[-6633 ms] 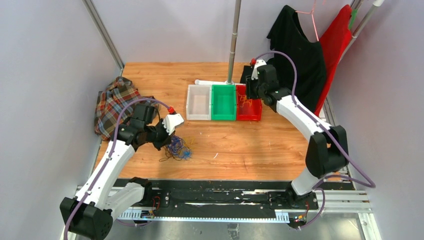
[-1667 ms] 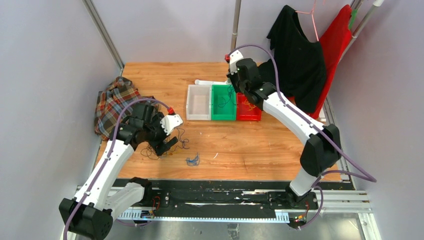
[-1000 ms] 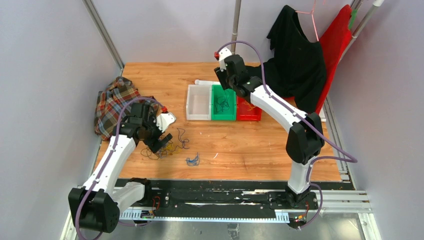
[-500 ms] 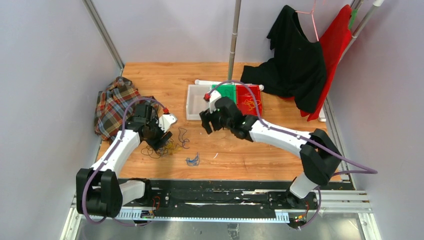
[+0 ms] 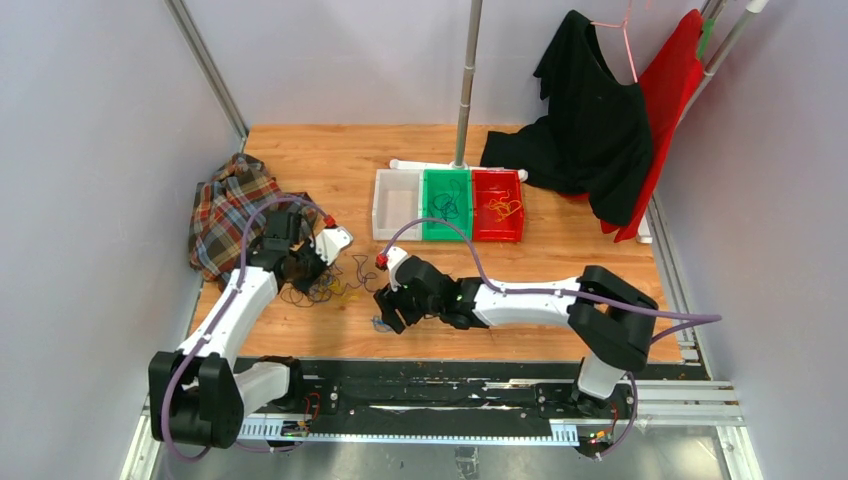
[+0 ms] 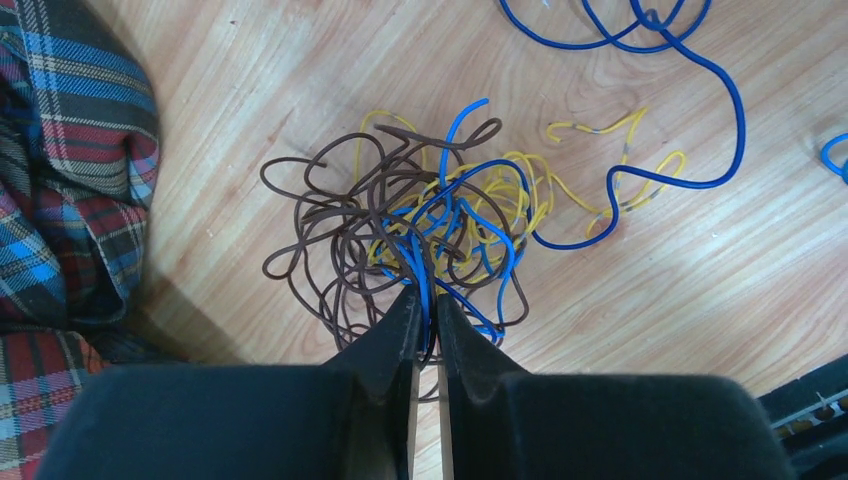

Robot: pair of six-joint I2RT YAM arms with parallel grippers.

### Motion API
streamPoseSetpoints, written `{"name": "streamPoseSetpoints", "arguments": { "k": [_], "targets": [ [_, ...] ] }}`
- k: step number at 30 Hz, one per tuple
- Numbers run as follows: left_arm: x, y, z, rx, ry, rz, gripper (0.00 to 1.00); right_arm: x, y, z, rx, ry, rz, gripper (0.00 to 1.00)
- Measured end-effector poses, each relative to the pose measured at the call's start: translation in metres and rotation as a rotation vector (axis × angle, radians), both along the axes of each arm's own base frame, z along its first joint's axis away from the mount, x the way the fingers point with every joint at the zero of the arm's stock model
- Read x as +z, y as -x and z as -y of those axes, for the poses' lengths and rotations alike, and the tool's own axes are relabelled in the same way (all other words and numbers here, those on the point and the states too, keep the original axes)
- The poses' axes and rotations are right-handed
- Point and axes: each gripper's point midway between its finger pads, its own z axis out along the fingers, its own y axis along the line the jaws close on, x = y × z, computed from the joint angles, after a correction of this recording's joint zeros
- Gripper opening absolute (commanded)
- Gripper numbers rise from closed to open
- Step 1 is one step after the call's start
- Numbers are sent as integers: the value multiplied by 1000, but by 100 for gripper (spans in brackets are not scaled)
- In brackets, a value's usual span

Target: Untangle the cables

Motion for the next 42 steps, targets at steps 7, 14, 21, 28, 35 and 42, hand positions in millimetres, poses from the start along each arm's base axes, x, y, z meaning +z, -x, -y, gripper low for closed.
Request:
{"name": "streamPoseSetpoints", "arguments": {
  "k": [7, 14, 21, 28, 35, 42],
  "targets": [
    [9, 10, 5, -14, 26, -8, 13, -33, 2, 3, -11, 63, -42, 28],
    [10, 18, 10, -29, 54, -40, 7, -41, -1, 8, -35, 105, -44, 1],
    [20, 23, 19, -54, 105, -45, 6, -5, -19, 21, -96, 60, -10, 1],
    [23, 29, 25, -71, 138, -58, 4, 44, -55, 47, -209, -39, 46, 1],
    [29, 35, 29, -86, 157, -58, 1, 61, -56, 59, -229, -48, 69, 1],
    [34, 39, 32, -105, 174, -50, 1, 84, -63, 70, -248, -56, 108, 1]
  ]
}}
